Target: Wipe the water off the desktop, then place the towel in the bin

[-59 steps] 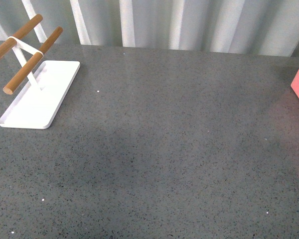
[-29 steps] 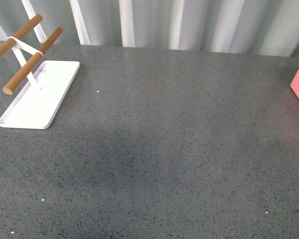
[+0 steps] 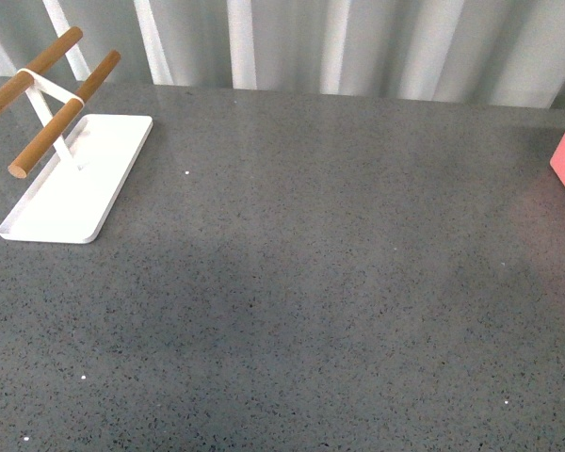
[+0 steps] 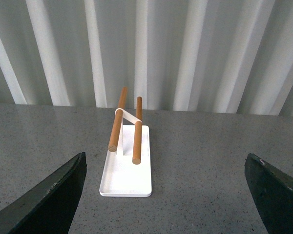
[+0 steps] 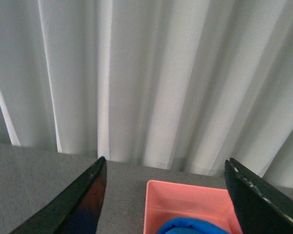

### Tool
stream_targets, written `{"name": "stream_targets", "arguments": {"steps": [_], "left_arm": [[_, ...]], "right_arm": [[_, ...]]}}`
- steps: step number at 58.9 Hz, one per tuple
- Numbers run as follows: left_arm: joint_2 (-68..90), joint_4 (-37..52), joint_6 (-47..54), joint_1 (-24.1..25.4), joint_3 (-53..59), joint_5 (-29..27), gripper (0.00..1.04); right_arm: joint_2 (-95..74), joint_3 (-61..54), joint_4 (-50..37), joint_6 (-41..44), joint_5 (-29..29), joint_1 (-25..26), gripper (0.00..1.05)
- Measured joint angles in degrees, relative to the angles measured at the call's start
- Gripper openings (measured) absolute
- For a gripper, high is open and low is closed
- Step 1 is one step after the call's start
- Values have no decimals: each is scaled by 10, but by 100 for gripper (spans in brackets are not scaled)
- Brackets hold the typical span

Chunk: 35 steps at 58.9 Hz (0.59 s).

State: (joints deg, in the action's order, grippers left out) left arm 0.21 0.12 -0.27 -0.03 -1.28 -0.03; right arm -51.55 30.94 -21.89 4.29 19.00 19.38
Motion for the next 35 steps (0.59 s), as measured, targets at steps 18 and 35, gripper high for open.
{"name": "stream_targets", "arguments": {"steps": [18, 35], "left_arm": [[0, 0, 0, 0, 0, 0, 98], [0, 0, 0, 0, 0, 0, 98]], "right_arm": [[95, -144, -32, -32, -75, -76, 6], [178, -223, -29, -33, -123, -127, 3]]}}
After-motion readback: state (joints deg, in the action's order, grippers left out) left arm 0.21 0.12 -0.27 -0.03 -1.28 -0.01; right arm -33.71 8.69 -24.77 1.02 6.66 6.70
